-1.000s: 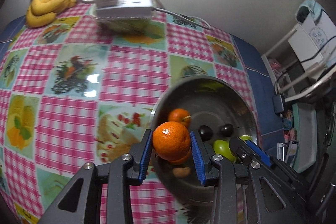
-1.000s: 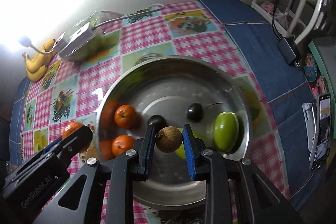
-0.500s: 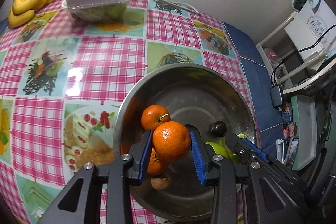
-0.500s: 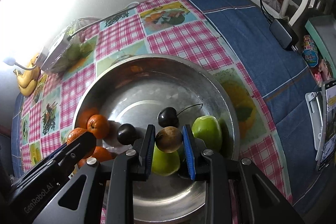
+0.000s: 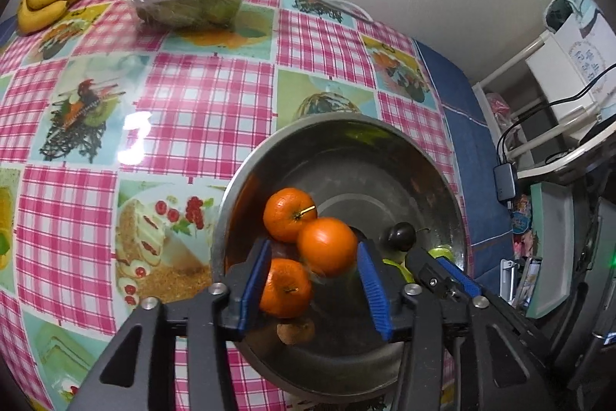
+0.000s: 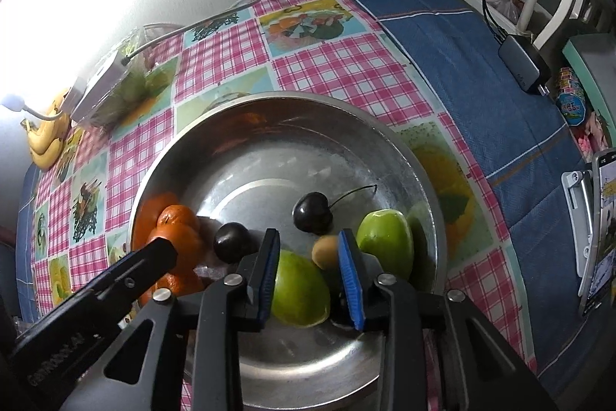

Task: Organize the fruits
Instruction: 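Open the right tool to drop the kiwi in the bowl while the left tool releases the tangerine, then withdraw both open tools from the steel bowl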

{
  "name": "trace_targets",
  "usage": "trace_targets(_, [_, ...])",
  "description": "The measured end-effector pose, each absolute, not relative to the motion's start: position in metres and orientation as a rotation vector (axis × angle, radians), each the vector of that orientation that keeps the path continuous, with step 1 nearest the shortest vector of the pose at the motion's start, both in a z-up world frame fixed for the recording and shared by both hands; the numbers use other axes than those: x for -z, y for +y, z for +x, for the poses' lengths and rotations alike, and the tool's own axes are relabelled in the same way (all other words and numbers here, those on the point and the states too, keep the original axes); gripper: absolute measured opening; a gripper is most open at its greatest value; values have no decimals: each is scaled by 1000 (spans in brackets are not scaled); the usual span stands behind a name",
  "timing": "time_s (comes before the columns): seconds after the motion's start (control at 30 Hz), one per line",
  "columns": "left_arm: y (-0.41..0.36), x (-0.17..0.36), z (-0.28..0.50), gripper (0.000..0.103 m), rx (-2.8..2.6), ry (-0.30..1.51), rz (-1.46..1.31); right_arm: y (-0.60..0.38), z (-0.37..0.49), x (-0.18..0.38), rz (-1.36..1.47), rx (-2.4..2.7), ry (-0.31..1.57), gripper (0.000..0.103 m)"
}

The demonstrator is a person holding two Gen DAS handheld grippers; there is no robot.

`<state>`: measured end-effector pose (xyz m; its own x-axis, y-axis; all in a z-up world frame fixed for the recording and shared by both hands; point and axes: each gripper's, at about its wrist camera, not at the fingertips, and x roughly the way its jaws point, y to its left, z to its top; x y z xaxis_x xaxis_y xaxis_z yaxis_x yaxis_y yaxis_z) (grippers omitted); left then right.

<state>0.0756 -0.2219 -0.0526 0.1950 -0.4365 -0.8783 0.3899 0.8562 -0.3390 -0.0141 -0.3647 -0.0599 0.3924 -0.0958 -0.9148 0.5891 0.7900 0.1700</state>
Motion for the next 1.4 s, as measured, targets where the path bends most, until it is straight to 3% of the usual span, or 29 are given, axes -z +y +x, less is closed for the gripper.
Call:
trace_targets(0.17, [-208,42,73,51,549,1229,-43,-358,-20,49,508,465,1086,33])
trace_targets(0.23, [-199,39,72,60,506,1216,-23,-354,-23,45,498,464,1085,35])
trace_targets(0.3, [-189,37,71,80,444,1197,6,-349,-26,43,489,459,1087,45])
trace_targets(0.37, [-178,38,70,85,379,1185,46,-342,-29,42,478,450,1090,59])
trace_targets(0.47, [-159,42,68,96,289,1184,82,-329,-34,42,449,440,1094,71])
trace_targets(0.6, [-138,43,63,103,211,1169,120,-312,-43,45,432,420,1089,79])
trace_targets(0.73, [-124,39,52,103,163,1124,207,-297,-53,45,429,395,1082,86])
trace_targets(1.4, [-63,27,-17,103,150,1010,333,-254,-112,39,406,381,1063,86])
